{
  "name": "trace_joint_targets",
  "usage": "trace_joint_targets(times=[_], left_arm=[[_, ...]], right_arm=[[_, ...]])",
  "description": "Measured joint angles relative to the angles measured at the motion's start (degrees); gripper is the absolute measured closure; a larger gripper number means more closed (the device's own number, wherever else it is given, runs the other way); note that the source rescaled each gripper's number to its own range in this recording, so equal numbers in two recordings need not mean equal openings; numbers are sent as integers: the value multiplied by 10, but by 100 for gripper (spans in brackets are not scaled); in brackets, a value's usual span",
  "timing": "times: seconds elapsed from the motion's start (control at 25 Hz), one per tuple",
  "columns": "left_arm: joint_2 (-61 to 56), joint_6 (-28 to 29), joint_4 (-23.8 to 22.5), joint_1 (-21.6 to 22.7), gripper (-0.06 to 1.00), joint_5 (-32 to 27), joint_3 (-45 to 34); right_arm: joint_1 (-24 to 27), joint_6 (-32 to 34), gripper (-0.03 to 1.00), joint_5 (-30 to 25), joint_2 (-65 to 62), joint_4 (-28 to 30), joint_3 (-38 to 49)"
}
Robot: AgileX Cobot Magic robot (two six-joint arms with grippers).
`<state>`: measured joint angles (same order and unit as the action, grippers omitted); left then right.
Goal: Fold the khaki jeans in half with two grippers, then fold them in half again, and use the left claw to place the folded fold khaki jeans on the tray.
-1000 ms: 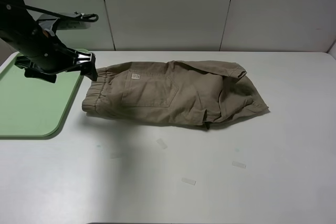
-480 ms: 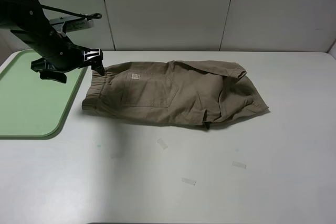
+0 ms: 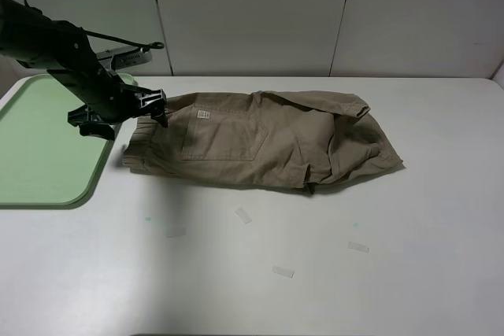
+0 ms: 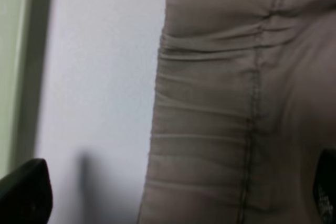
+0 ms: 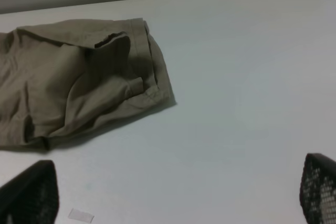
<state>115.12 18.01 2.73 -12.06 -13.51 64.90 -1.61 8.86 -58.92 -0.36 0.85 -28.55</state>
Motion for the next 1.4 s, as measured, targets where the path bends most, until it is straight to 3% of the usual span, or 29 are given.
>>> trace_joint_targets(times=[0.28, 0.64, 0.84, 1.12, 1.4], left_arm=[[22, -1, 16, -22, -5, 48, 2], [46, 0, 29, -44, -4, 60, 7], [50, -1, 26, -47, 14, 70, 7], [55, -1, 52, -52, 53, 79, 7], [56, -1, 56, -53, 56, 80, 7]], right_arm=[[0, 0, -3, 0, 0, -2, 0], [0, 0, -3, 0, 0, -2, 0], [0, 0, -3, 0, 0, -3, 0], [0, 0, -3, 0, 0, -3, 0], [0, 0, -3, 0, 0, -3, 0]])
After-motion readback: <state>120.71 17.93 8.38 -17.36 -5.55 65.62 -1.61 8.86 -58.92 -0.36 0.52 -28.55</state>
